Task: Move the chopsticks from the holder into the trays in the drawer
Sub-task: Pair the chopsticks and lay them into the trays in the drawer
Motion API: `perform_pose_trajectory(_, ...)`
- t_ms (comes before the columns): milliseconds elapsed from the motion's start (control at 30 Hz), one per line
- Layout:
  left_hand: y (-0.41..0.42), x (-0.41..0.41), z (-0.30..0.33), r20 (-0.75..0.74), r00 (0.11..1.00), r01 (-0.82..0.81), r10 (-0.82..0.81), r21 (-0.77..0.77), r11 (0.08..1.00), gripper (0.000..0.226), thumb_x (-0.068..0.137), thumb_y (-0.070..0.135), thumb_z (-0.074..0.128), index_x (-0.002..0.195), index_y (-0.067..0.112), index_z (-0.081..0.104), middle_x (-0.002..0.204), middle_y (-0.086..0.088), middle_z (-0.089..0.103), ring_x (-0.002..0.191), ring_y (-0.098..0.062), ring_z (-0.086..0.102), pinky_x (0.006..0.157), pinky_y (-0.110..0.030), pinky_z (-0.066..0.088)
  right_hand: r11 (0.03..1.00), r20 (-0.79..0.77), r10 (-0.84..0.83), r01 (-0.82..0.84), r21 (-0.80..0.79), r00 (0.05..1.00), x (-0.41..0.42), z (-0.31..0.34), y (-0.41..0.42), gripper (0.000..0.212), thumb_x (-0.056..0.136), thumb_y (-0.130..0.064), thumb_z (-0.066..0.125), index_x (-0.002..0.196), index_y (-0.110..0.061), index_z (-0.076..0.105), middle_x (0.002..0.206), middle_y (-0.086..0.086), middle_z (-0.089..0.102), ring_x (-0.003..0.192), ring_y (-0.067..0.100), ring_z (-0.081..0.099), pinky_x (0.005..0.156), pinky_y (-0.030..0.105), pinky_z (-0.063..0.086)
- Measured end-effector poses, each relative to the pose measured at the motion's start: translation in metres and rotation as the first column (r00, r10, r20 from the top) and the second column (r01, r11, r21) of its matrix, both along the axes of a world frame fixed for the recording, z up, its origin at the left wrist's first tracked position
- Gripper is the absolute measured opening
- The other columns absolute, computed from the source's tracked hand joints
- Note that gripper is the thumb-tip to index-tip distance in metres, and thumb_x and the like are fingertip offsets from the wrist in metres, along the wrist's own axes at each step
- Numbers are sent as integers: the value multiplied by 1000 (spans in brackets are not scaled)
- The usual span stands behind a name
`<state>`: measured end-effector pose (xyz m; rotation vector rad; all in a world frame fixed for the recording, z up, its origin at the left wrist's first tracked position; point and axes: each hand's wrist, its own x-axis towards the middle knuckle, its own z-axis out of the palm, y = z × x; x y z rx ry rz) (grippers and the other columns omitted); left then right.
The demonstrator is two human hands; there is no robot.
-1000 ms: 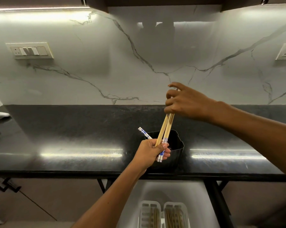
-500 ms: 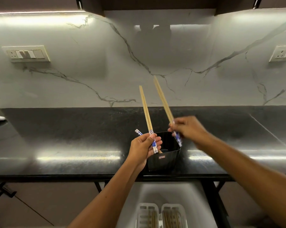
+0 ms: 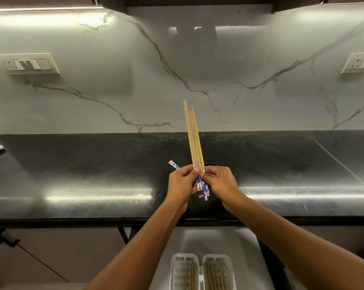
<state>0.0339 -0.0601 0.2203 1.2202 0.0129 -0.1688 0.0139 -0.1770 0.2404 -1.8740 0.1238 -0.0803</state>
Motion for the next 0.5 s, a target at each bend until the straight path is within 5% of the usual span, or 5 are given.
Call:
perform_pose_trajectory(400,-38,4,-3,88,987,123,-134,122,985,22,96,10,51,109,11,69,106,-14,72,103,-27,68,92,-41,54,995,36,95,-96,36,995,-2,-5,-44,22,92,-10,59,112,-8,68,86,-1,75,77,4,72,64,11,52)
perform_pose_trajectory(500,-60,2,-7,143,973,150,-181,204,967,25,97,10,48,99,23,70,104,-12,72,104,-25,67,92,-39,53,999,38,42,-41,-16,998,-4,-14,-63,24,93,-14,59,114,-9,69,93,2,75,83,7,72,77,21,57)
